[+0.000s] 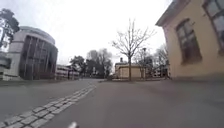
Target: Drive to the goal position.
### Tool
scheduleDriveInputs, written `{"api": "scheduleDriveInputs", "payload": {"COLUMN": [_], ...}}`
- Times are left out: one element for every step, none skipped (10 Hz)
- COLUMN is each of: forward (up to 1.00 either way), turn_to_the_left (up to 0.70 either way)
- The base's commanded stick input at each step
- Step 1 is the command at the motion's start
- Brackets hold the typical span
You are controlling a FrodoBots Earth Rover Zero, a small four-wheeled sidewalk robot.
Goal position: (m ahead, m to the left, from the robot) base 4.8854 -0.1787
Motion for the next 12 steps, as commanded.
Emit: {"api": "scheduleDriveInputs", "payload": {"forward": [0.7,0.7,0.7,0.7,0.7,0.7,0.7,0.7,0.7,0.7,0.7,0.7], "turn_to_the_left": [0.0,0.0,0.0,0.0,0.0,0.0,0.0,0.0,0.0,0.0,0.0,0.0]}}
